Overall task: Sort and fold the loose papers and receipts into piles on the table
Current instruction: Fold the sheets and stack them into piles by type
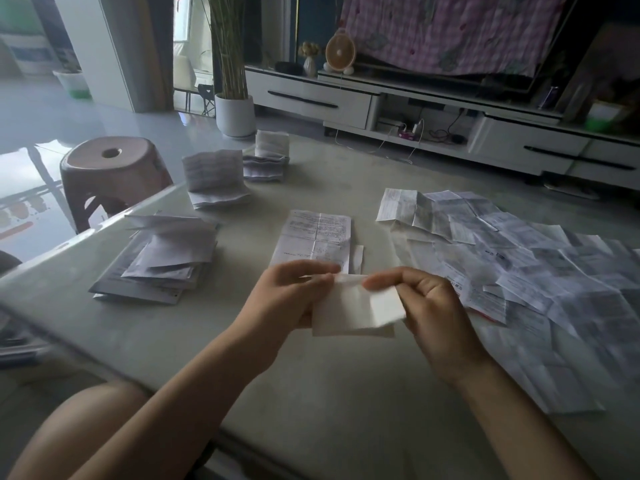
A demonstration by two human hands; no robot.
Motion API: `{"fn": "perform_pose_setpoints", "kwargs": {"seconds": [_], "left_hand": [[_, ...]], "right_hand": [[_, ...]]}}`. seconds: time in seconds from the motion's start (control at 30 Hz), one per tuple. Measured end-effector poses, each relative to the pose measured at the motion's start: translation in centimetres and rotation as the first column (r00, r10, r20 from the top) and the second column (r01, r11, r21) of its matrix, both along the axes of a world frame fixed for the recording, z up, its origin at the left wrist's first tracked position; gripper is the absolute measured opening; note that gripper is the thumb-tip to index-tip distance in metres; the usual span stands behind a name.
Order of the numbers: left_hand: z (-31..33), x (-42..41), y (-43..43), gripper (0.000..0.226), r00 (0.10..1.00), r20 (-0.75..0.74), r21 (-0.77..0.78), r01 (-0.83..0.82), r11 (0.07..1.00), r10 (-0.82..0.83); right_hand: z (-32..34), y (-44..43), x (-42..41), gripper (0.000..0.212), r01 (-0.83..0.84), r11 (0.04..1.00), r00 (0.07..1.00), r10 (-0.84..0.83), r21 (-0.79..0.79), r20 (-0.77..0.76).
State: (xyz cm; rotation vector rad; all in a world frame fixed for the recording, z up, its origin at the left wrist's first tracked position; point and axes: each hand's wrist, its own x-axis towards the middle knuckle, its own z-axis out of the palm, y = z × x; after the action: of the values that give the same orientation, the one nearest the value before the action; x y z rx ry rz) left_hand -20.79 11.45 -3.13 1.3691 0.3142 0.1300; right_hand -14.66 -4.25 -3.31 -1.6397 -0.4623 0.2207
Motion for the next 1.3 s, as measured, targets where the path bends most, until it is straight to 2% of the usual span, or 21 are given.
{"fn": "perform_pose_setpoints", "kwargs": {"seconds": [0.07,0.13,0.17,0.23,0.33,0.47,0.53,0.67,0.77,0.83,0.9,0.97,1.03,1.2,1.3], "left_hand": [[-0.7,0.1,-0.1,0.019,0.993,0.080,0.173,-0.100,0.980,0.087],[-0.9,0.1,-0.3,0.021,0.985,0.130,0.251,-0.145,0.957,0.115],[-0.9,0.2,-0.4,0.021,0.984,0.132,0.252,-0.146,0.957,0.115],[-0.9,0.2,-0.5,0.016,0.987,0.118,0.201,-0.129,0.971,0.107],[-1.1,0.0,-0.9,0.008,0.992,0.101,0.112,-0.081,0.990,0.069],[-1.6,0.0,-1.4,0.016,0.978,0.164,0.170,-0.156,0.973,0.128],[-1.5,0.1,-1.5,0.012,0.979,0.158,0.107,-0.145,0.984,0.127],[-1.2,0.4,-0.9,0.018,0.986,0.078,-0.014,-0.144,0.990,0.144],[-0.9,0.4,-0.4,0.018,0.972,0.062,-0.046,-0.226,0.973,0.229],[-0.8,0.4,0.0,0.017,0.958,0.065,-0.064,-0.274,0.960,0.278],[-0.5,0.6,0.4,0.019,0.940,0.075,-0.084,-0.327,0.941,0.333],[-0.3,0.6,0.5,0.020,0.898,0.097,-0.111,-0.418,0.902,0.428],[-0.2,0.4,0.6,0.018,0.837,0.127,-0.172,-0.510,0.843,0.532],[-0.1,0.8,1.3,0.026,0.839,0.109,-0.141,-0.517,0.844,0.533],[0.2,1.6,2.3,0.027,0.825,0.104,-0.089,-0.548,0.832,0.555]], "right_hand": [[0.3,0.3,-0.1,0.033,-0.023,0.998,0.985,0.034,0.064,-0.172],[-0.1,0.4,0.0,0.017,-0.023,1.000,0.984,0.023,0.003,-0.177],[-0.4,0.5,0.0,0.025,-0.012,0.998,0.992,0.004,-0.062,-0.123],[-0.6,0.8,-0.1,0.024,0.031,0.996,0.999,-0.034,-0.088,-0.042],[-0.6,1.3,-0.4,0.017,0.085,0.996,0.996,-0.085,-0.024,-0.030],[-0.8,1.9,-0.6,0.014,0.095,0.992,0.995,-0.092,-0.088,0.041],[-0.8,2.0,-0.6,0.016,0.129,0.989,0.991,-0.126,-0.073,0.040],[-0.7,1.2,-0.3,0.012,0.162,0.986,0.980,-0.158,0.031,-0.118],[-0.2,1.0,-0.4,0.005,0.069,0.993,0.963,-0.041,0.098,-0.265],[0.2,1.5,-0.3,0.008,-0.032,0.997,0.953,0.051,0.067,-0.298],[0.7,2.6,0.5,0.010,-0.022,1.000,0.965,0.021,-0.004,-0.261],[1.0,4.0,2.2,0.013,0.097,0.993,0.979,-0.107,-0.067,-0.176],[0.8,6.1,4.6,0.018,0.213,0.975,0.968,-0.219,-0.060,-0.126],[-0.4,14.9,7.8,0.026,0.131,0.982,0.984,-0.145,-0.133,-0.100],[-0.8,18.5,8.2,0.025,0.145,0.924,0.987,-0.112,-0.354,0.112]]}}
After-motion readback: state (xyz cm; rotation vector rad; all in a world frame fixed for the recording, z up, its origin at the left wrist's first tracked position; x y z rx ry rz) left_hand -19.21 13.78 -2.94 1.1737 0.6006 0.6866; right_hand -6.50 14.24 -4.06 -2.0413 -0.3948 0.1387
